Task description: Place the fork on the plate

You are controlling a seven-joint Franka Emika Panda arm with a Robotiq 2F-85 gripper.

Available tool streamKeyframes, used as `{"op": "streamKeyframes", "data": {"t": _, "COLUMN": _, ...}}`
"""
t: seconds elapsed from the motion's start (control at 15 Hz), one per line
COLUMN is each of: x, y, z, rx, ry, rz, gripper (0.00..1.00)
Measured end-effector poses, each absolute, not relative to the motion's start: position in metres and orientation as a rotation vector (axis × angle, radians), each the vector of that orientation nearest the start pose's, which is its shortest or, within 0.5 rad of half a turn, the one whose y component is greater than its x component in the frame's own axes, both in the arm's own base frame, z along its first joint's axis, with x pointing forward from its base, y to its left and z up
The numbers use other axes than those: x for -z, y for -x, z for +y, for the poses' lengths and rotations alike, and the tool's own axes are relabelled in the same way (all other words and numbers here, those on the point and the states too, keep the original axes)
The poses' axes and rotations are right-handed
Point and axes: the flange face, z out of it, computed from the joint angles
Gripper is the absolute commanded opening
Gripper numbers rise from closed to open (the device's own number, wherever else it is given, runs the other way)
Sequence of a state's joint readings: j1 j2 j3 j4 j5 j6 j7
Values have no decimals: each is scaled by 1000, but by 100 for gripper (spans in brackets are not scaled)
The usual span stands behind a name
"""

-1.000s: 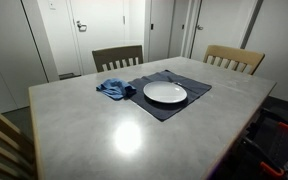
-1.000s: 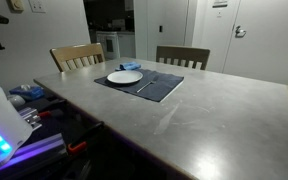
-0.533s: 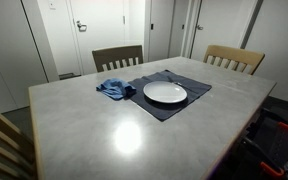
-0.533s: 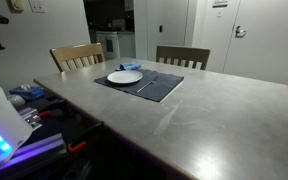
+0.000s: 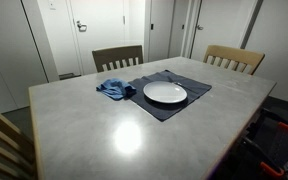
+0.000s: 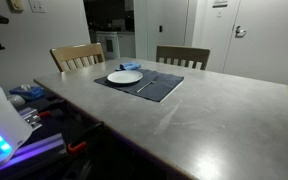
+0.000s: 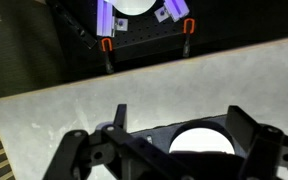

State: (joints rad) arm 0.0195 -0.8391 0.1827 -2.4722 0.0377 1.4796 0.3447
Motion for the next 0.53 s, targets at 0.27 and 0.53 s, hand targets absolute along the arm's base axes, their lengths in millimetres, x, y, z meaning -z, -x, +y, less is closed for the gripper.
{"op": "streamKeyframes", "data": {"t": 0.27, "x": -540, "y": -287, "z": 61, "rx": -105, "ry": 3287, "rz": 321, "gripper": 100}}
{"op": "streamKeyframes", "data": {"t": 0.53, "x": -528, "y": -310, "z": 47, "rx": -9, "ry": 3300, "rz": 272, "gripper": 100}}
